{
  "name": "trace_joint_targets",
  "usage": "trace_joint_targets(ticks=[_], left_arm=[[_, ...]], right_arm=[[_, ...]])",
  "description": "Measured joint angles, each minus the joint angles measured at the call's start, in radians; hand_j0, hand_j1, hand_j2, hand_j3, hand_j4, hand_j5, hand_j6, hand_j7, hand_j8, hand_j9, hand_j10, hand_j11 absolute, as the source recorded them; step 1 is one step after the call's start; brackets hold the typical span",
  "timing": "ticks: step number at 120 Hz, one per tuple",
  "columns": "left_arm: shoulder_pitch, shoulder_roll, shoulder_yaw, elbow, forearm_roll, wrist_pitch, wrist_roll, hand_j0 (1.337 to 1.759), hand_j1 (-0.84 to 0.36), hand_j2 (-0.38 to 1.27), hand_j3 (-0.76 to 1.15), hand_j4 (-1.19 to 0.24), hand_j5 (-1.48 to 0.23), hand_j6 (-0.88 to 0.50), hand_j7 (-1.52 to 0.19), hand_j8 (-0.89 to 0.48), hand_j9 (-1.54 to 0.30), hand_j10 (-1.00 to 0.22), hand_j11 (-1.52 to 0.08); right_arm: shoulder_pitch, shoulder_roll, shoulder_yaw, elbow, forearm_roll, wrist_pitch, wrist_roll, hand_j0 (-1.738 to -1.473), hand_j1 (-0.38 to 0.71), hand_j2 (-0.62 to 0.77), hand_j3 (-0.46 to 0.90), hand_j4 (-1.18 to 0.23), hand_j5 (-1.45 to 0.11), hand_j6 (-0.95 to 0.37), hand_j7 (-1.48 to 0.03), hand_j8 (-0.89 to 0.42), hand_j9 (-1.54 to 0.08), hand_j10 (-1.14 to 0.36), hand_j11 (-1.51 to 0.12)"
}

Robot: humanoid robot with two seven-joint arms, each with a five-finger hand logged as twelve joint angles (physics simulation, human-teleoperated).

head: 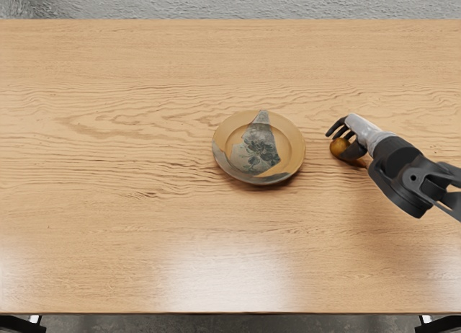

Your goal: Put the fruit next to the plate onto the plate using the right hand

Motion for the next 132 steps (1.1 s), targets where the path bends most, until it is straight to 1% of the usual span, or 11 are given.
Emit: trace_joint_targets(ticks=[2,3,14,22,37,46,60,82,92,109,132], left_arm=[[0.0,0.0,0.0,0.0,0.0,0.0,0.0,1.658,0.34,0.0,0.0,0.0,-0.01,0.0,-0.01,0.0,-0.01,0.0,-0.01],[0.0,0.0,0.0,0.0,0.0,0.0,0.0,1.658,0.34,0.0,0.0,0.0,-0.01,0.0,-0.01,0.0,-0.01,0.0,-0.01],[0.0,0.0,0.0,0.0,0.0,0.0,0.0,1.658,0.34,0.0,0.0,0.0,-0.01,0.0,-0.01,0.0,-0.01,0.0,-0.01],[0.0,0.0,0.0,0.0,0.0,0.0,0.0,1.658,0.34,0.0,0.0,0.0,-0.01,0.0,-0.01,0.0,-0.01,0.0,-0.01],[0.0,0.0,0.0,0.0,0.0,0.0,0.0,1.658,0.34,0.0,0.0,0.0,-0.01,0.0,-0.01,0.0,-0.01,0.0,-0.01],[0.0,0.0,0.0,0.0,0.0,0.0,0.0,1.658,0.34,0.0,0.0,0.0,-0.01,0.0,-0.01,0.0,-0.01,0.0,-0.01],[0.0,0.0,0.0,0.0,0.0,0.0,0.0,1.658,0.34,0.0,0.0,0.0,-0.01,0.0,-0.01,0.0,-0.01,0.0,-0.01],[0.0,0.0,0.0,0.0,0.0,0.0,0.0,1.658,0.34,0.0,0.0,0.0,-0.01,0.0,-0.01,0.0,-0.01,0.0,-0.01],[0.0,0.0,0.0,0.0,0.0,0.0,0.0,1.658,0.34,0.0,0.0,0.0,-0.01,0.0,-0.01,0.0,-0.01,0.0,-0.01],[0.0,0.0,0.0,0.0,0.0,0.0,0.0,1.658,0.34,0.0,0.0,0.0,-0.01,0.0,-0.01,0.0,-0.01,0.0,-0.01],[0.0,0.0,0.0,0.0,0.0,0.0,0.0,1.658,0.34,0.0,0.0,0.0,-0.01,0.0,-0.01,0.0,-0.01,0.0,-0.01]], right_arm=[[-0.001,0.0,0.0,0.0,0.001,0.0,0.0,-1.653,0.45,0.08,0.0,-0.53,-0.64,-0.39,-0.66,-0.37,-0.66,-0.51,-0.67],[-0.001,0.0,0.0,0.0,0.001,0.0,0.0,-1.652,0.45,0.09,0.0,-0.53,-0.65,-0.38,-0.67,-0.33,-0.67,-0.53,-0.68],[-0.003,0.0,0.0,-0.001,0.004,0.001,0.001,-1.644,0.49,0.17,0.0,-0.54,-0.7,-0.33,-0.7,-0.3,-0.72,-0.48,-0.73],[-0.004,0.001,0.0,-0.001,0.011,0.002,0.0,-1.636,0.48,0.12,0.0,-0.54,-0.73,-0.3,-0.71,-0.27,-0.75,-0.45,-0.77],[-0.005,0.002,0.0,-0.002,0.024,0.001,-0.001,-1.626,0.48,0.08,0.0,-0.58,-0.74,-0.25,-0.74,-0.23,-0.76,-0.42,-0.79],[-0.005,0.003,0.0,-0.002,0.025,-0.001,-0.001,-1.632,0.48,0.14,0.0,-0.62,-0.7,-0.28,-0.75,-0.27,-0.74,-0.43,-0.78],[-0.006,0.007,0.0,-0.004,0.029,-0.002,-0.002,-1.639,0.44,0.12,0.0,-0.64,-0.68,-0.32,-0.76,-0.3,-0.72,-0.47,-0.76],[-0.006,0.009,0.001,-0.011,0.037,-0.001,-0.002,-1.641,0.35,0.11,0.0,-0.67,-0.75,-0.42,-0.81,-0.37,-0.79,-0.56,-0.81],[-0.006,0.005,0.025,-0.012,0.054,0.001,-0.002,-1.646,0.32,0.16,0.0,-0.66,-0.78,-0.48,-0.82,-0.43,-0.81,-0.61,-0.82],[0.008,0.001,0.058,-0.013,0.073,0.006,-0.001,-1.651,0.28,0.21,0.0,-0.66,-0.81,-0.54,-0.83,-0.49,-0.83,-0.65,-0.83],[0.047,0.008,0.104,-0.011,0.091,0.016,-0.001,-1.654,0.27,0.23,0.0,-0.65,-0.83,-0.57,-0.83,-0.52,-0.84,-0.67,-0.83]])
